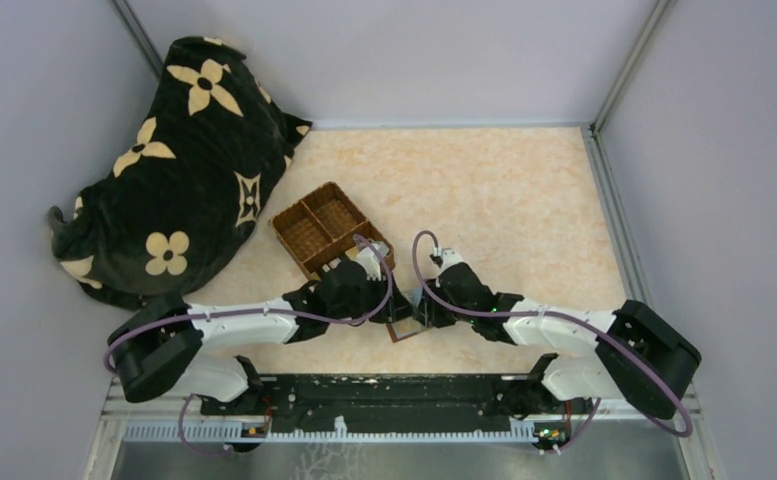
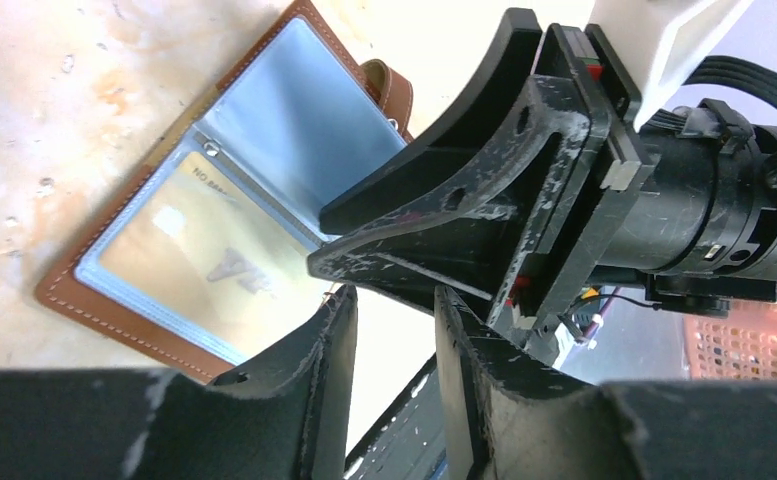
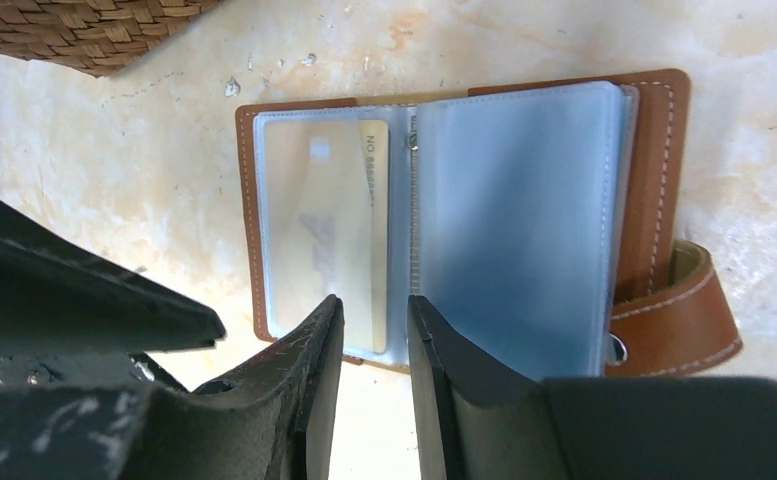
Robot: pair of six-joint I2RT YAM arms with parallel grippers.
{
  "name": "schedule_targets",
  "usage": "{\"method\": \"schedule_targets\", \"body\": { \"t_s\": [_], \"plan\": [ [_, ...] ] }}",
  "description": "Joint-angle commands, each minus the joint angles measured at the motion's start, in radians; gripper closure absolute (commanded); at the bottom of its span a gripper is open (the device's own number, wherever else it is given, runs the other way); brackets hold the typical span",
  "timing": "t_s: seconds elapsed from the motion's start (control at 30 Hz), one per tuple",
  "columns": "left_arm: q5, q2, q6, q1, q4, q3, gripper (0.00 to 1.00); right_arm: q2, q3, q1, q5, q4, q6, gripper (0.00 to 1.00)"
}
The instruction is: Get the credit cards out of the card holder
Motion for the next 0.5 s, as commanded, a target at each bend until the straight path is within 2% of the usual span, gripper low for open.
{"method": "schedule_targets", "body": {
  "t_s": [0.0,0.03,0.1,0.2,0.27,0.33,0.4,0.47],
  "plan": [
    [-0.048,-0.047,-0.009,0.009,-0.015,-0.037,0.63,-0.055,0.045,0.006,0.055,-0.065,-0.027,0.71],
    [-0.054,-0.054,-0.011,0.01,-0.017,-0.038,0.66,-0.058,0.051,0.005,0.066,-0.08,-0.03,0.74],
    [-0.057,-0.058,-0.01,0.009,-0.026,-0.037,0.71,-0.073,0.062,0.004,0.093,-0.107,-0.035,0.87],
    [-0.058,-0.051,-0.011,0.01,-0.031,-0.03,0.8,-0.103,0.069,-0.013,0.109,-0.134,-0.042,0.99],
    [-0.051,-0.036,-0.011,0.009,-0.028,-0.024,0.81,-0.128,0.068,-0.038,0.106,-0.151,-0.048,1.0],
    [-0.045,-0.021,-0.017,0.01,-0.023,-0.019,0.79,-0.154,0.068,-0.065,0.104,-0.171,-0.06,1.0],
    [-0.046,-0.007,-0.03,0.01,-0.019,-0.02,0.75,-0.182,0.066,-0.097,0.105,-0.193,-0.077,0.96],
    [-0.057,0.002,-0.044,0.01,-0.022,-0.021,0.7,-0.199,0.067,-0.118,0.115,-0.216,-0.092,0.87]
  ]
}}
